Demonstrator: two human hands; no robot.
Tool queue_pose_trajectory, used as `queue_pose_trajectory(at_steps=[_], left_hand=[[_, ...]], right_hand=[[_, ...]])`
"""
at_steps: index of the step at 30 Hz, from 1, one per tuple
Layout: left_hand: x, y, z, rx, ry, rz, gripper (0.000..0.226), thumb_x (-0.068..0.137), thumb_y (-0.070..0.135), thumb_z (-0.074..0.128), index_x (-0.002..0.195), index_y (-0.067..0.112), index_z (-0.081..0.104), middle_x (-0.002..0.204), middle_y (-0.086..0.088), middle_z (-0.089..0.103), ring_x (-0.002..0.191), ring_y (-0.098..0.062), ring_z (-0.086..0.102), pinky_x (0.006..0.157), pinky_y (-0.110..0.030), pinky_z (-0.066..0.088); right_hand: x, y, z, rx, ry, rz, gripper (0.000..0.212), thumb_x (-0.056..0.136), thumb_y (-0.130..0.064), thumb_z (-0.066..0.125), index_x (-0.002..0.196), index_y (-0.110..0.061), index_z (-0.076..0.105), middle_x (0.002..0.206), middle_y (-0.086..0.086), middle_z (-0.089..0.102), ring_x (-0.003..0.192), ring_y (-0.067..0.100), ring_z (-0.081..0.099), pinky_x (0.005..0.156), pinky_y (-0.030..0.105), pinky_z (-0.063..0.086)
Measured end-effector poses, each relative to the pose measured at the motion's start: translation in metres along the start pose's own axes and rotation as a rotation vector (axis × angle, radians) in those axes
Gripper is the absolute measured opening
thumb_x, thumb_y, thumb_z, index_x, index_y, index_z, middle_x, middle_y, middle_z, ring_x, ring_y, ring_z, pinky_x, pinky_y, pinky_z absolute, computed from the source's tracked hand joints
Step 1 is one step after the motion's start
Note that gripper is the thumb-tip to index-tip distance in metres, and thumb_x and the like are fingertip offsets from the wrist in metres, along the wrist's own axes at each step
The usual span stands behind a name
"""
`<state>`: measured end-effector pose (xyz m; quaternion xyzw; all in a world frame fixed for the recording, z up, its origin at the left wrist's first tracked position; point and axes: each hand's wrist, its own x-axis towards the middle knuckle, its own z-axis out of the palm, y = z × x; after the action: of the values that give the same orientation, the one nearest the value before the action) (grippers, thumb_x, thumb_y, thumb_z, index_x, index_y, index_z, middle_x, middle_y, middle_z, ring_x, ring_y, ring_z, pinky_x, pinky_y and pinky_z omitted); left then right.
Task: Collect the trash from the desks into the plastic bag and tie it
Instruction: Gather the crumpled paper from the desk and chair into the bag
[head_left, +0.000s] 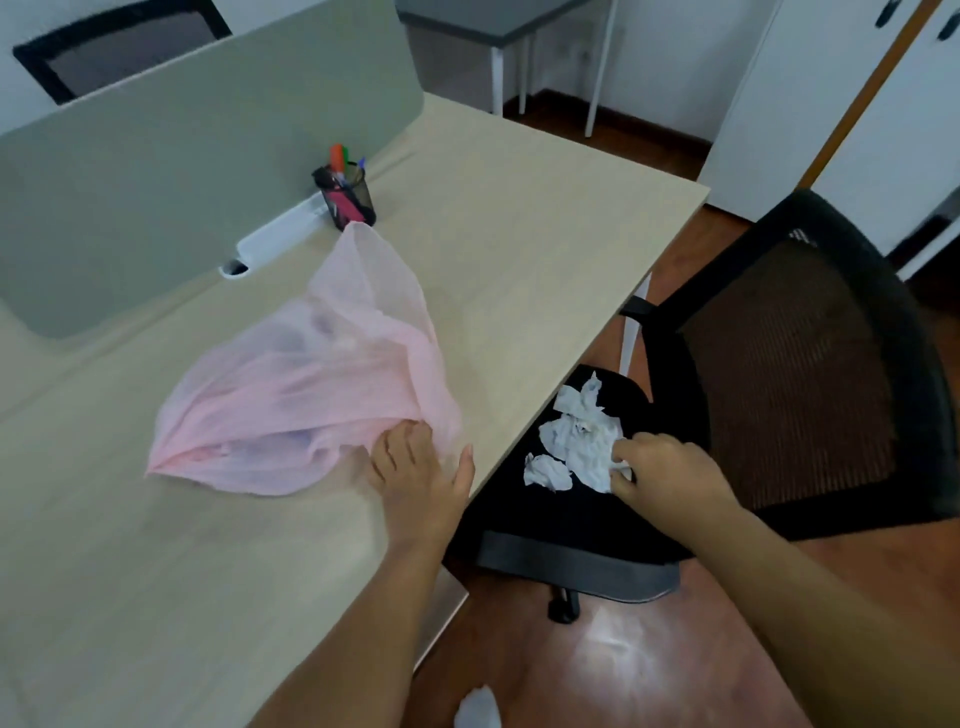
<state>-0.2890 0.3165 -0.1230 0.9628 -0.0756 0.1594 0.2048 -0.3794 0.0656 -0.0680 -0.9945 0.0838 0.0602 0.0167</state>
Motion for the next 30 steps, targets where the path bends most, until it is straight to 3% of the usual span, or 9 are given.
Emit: queue_pose_trajectory(at_steps=[4, 8, 11, 16, 22, 24, 26, 28, 30], left_hand=[[-0.006, -0.021, -0.029, -0.131, 0.224, -0.179, 0.077, 0.071, 0.055, 0.063, 0.127, 0.012, 0.032, 0.136, -0.02, 0.045, 0.131, -0.041, 0.037, 0.102, -0.056, 0.029], [0.005, -0.056, -0.051, -0.058, 0.146, -0.311, 0.113, 0.061, 0.074, 0.057, 0.15, 0.028, 0.004, 0.161, -0.018, 0.001, 0.146, -0.047, -0.003, 0.109, -0.069, 0.012], [0.034, -0.084, -0.05, 0.033, -0.035, -0.312, 0.123, 0.054, 0.084, 0.055, 0.151, 0.043, -0.01, 0.161, -0.008, -0.021, 0.144, -0.048, -0.014, 0.107, -0.072, 0.004], [0.094, -0.096, -0.033, 0.264, -0.394, -0.259, 0.114, 0.057, 0.092, 0.039, 0.142, 0.052, -0.026, 0.16, -0.001, -0.025, 0.145, -0.048, -0.011, 0.108, -0.074, 0.009], [0.109, -0.026, -0.065, 0.15, -0.297, -0.326, 0.13, 0.052, 0.094, 0.051, 0.142, 0.046, -0.031, 0.156, 0.001, -0.036, 0.142, -0.044, -0.025, 0.107, -0.072, -0.005], [0.081, 0.004, -0.062, 0.197, -0.231, -0.211, 0.13, 0.053, 0.093, 0.052, 0.149, 0.042, -0.02, 0.159, -0.001, -0.029, 0.145, -0.042, -0.018, 0.109, -0.068, -0.002], [0.051, 0.033, -0.048, 0.213, -0.106, -0.062, 0.112, 0.061, 0.083, 0.058, 0.152, 0.034, 0.014, 0.162, -0.009, 0.008, 0.145, -0.04, 0.011, 0.11, -0.061, 0.017], [0.031, 0.061, -0.025, 0.161, 0.035, 0.124, 0.08, 0.071, 0.064, 0.064, 0.136, 0.024, 0.04, 0.142, -0.012, 0.044, 0.124, -0.038, 0.041, 0.099, -0.052, 0.035], [0.016, 0.086, 0.001, 0.062, 0.005, 0.273, 0.056, 0.08, 0.047, 0.065, 0.125, 0.017, 0.051, 0.118, -0.009, 0.059, 0.103, -0.033, 0.054, 0.086, -0.045, 0.045]], right_hand=[[0.037, -0.068, 0.01, 0.241, 0.087, -0.089, 0.041, 0.088, -0.033, 0.053, 0.127, -0.019, 0.058, 0.118, 0.008, 0.061, 0.106, 0.031, 0.058, 0.076, 0.037, 0.047], [0.088, -0.133, 0.016, 0.211, 0.149, -0.321, 0.085, 0.08, -0.04, 0.062, 0.151, -0.037, 0.014, 0.157, 0.011, 0.025, 0.141, 0.041, 0.028, 0.104, 0.05, 0.039], [0.126, -0.165, 0.024, 0.143, 0.188, -0.499, 0.097, 0.077, -0.036, 0.062, 0.152, -0.04, 0.001, 0.161, 0.013, 0.011, 0.146, 0.044, 0.009, 0.111, 0.056, 0.026], [0.167, -0.16, 0.035, 0.122, 0.109, -0.566, 0.079, 0.087, -0.037, 0.056, 0.151, -0.039, 0.01, 0.161, 0.012, 0.012, 0.146, 0.046, 0.004, 0.113, 0.06, 0.023], [0.179, -0.069, 0.014, 0.13, 0.126, -0.452, 0.085, 0.087, -0.039, 0.045, 0.151, -0.039, -0.011, 0.161, 0.016, 0.008, 0.147, 0.04, 0.008, 0.116, 0.053, 0.021], [0.169, -0.033, 0.016, 0.14, 0.09, -0.338, 0.085, 0.086, -0.044, 0.039, 0.149, -0.038, -0.018, 0.16, 0.019, 0.011, 0.147, 0.038, 0.01, 0.116, 0.053, 0.019], [0.155, 0.001, 0.024, 0.118, 0.057, -0.227, 0.086, 0.082, -0.048, 0.032, 0.151, -0.033, -0.016, 0.157, 0.022, 0.019, 0.146, 0.038, 0.016, 0.115, 0.053, 0.021], [0.141, 0.03, 0.033, 0.155, 0.018, -0.109, 0.084, 0.085, -0.048, 0.038, 0.153, -0.031, -0.008, 0.155, 0.019, 0.023, 0.142, 0.039, 0.022, 0.114, 0.052, 0.025], [0.122, 0.055, 0.045, 0.283, -0.023, 0.035, 0.081, 0.088, -0.041, 0.053, 0.153, -0.03, 0.006, 0.155, 0.015, 0.025, 0.14, 0.038, 0.025, 0.112, 0.048, 0.029]])
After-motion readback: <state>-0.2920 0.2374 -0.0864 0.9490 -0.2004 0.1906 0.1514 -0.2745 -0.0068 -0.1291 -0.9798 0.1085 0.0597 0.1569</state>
